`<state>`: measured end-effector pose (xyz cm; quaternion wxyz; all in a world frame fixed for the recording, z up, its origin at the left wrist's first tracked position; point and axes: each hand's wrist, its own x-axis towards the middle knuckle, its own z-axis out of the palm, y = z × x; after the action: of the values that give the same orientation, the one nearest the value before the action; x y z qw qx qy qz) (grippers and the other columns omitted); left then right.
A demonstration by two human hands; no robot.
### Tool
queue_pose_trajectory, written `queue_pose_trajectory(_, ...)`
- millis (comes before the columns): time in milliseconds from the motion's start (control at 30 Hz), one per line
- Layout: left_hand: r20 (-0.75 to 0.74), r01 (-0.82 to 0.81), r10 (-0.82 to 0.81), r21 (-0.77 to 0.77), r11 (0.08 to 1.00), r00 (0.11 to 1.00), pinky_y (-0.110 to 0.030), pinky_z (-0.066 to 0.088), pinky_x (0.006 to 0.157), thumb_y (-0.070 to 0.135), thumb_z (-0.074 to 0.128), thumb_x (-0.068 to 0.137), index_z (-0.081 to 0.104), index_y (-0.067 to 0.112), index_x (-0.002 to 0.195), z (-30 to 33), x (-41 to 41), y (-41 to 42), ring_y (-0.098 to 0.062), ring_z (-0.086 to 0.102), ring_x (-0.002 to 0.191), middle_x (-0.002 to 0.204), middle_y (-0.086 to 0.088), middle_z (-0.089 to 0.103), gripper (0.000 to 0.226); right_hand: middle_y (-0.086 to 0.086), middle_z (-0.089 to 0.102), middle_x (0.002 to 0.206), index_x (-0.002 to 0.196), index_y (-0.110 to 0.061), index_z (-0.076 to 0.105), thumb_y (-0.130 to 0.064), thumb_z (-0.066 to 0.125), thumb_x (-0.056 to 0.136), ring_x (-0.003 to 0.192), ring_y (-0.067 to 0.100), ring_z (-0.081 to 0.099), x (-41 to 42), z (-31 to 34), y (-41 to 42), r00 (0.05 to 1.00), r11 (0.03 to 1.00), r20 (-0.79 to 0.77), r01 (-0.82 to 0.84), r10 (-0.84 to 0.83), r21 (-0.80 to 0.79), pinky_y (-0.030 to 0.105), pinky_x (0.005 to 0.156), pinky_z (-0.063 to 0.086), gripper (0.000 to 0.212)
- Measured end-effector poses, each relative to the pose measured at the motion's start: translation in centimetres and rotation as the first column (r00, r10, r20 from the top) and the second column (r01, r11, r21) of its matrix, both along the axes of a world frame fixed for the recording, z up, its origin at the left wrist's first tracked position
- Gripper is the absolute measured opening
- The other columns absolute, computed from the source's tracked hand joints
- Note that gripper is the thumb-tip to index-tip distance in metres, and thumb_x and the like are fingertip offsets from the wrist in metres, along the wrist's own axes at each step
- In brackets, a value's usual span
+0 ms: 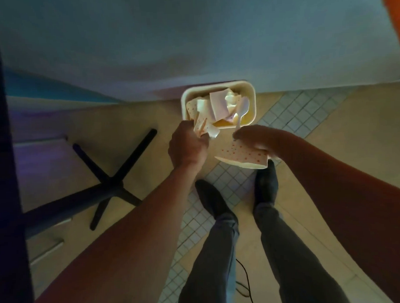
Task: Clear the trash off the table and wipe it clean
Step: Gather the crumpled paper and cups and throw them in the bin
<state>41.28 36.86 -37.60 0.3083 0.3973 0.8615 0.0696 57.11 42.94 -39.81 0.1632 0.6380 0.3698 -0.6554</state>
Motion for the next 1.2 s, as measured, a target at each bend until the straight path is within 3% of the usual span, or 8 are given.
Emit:
queue_pose_trajectory(133,-0.044,0.033,-0.031,0.027,0.999,0.999,-0.03,0.044,0.071,0.034,0.075,0.087,0.066,0.014,0.118,-4.9,-1.2,3.2,-0.028,0.07,0.102,0.115,-0.007,0.072,0.038,0.007,0.066,0.093,0.121,-0.009,0.052,-0.034,0.055,0.1,0.077,0.02,0.065,-0.6,-4.6,2.0,0.981,0.976,-0.006,0.192,-0.194,-0.099,0.031,0.058,0.05,0.033)
queue_pose_trajectory(333,-0.104,0.093,-0.085,0.074,0.993,0.991,-0.036,0.051,0.083,0.032,0.074,0.086,0.064,0.021,0.123,-10.7,-1.6,5.5,-0.03,0.068,0.108,0.12,-0.005,0.071,0.04,0.004,0.061,0.088,0.127,-0.008,0.052,-0.031,0.054,0.099,0.076,0.019,0.061,-2.2,-10.5,4.4,0.976,0.974,0.004,0.215,-0.216,0.071,0.033,0.067,0.05,0.036)
queue_pose_trajectory(500,-0.089,0.159,-0.155,0.041,0.987,0.984,-0.034,0.049,0.086,0.034,0.073,0.085,0.063,0.026,0.124,-15.4,-2.0,7.1,-0.03,0.066,0.111,0.121,-0.001,0.07,0.041,0.0,0.053,0.081,0.136,-0.007,0.05,-0.027,0.054,0.099,0.068,0.014,0.054,-3.6,-14.6,5.6,0.961,0.944,0.017,0.267,-0.275,0.193,0.028,0.054,0.041,0.043)
queue_pose_trajectory(633,-0.038,0.194,-0.195,-0.038,0.98,0.98,-0.034,0.052,0.087,0.038,0.075,0.086,0.064,0.026,0.124,-18.4,-2.9,8.4,-0.027,0.068,0.111,0.118,-0.001,0.072,0.042,0.004,0.063,0.103,0.136,-0.009,0.05,-0.026,0.056,0.098,0.091,0.023,0.062,-4.5,-17.1,6.2,0.932,0.919,-0.006,0.358,-0.362,0.164,0.034,0.07,0.051,0.043)
queue_pose_trajectory(733,0.022,0.206,-0.205,-0.056,0.977,0.978,-0.031,0.053,0.088,0.04,0.077,0.087,0.064,0.023,0.127,-20.2,-3.9,9.3,-0.023,0.068,0.11,0.119,-0.001,0.072,0.046,0.005,0.061,0.111,0.136,-0.011,0.048,-0.022,0.055,0.099,0.094,0.024,0.061,-4.9,-18.1,6.7,0.911,0.904,-0.046,0.412,-0.409,0.111,0.033,0.062,0.05,0.04)
queue_pose_trajectory(867,0.083,0.269,-0.262,-0.08,0.96,0.961,-0.036,0.059,0.089,0.053,0.074,0.082,0.062,0.028,0.126,-22.4,-4.2,9.9,-0.02,0.07,0.101,0.114,0.0,0.072,0.052,0.007,0.064,0.119,0.137,-0.009,0.048,-0.031,0.061,0.096,0.105,0.028,0.065,-5.0,-19.7,6.9,0.95,0.927,0.011,0.303,-0.313,0.222,0.039,0.088,0.056,0.048)
queue_pose_trajectory(1100,0.054,0.35,-0.346,-0.131,0.928,0.937,-0.05,0.054,0.095,0.055,0.067,0.084,0.052,0.03,0.131,-26.8,-3.9,10.9,-0.031,0.06,0.116,0.122,-0.002,0.065,0.055,0.005,0.058,0.096,0.111,-0.017,0.054,-0.046,0.054,0.096,0.08,0.024,0.058,-5.5,-23.1,6.9,0.976,0.885,0.214,-0.067,-0.038,0.461,0.031,0.061,0.046,0.033)
queue_pose_trajectory(1200,0.037,0.429,-0.43,-0.172,0.887,0.902,-0.052,0.042,0.11,0.051,0.062,0.091,0.049,0.029,0.142,-28.0,-3.9,11.3,-0.036,0.044,0.135,0.143,-0.006,0.054,0.057,0.008,0.061,0.101,0.107,-0.016,0.055,-0.043,0.044,0.099,0.08,0.024,0.058,-5.6,-24.2,7.1,0.974,0.874,0.226,-0.101,-0.011,0.475,0.035,0.07,0.046,0.03)
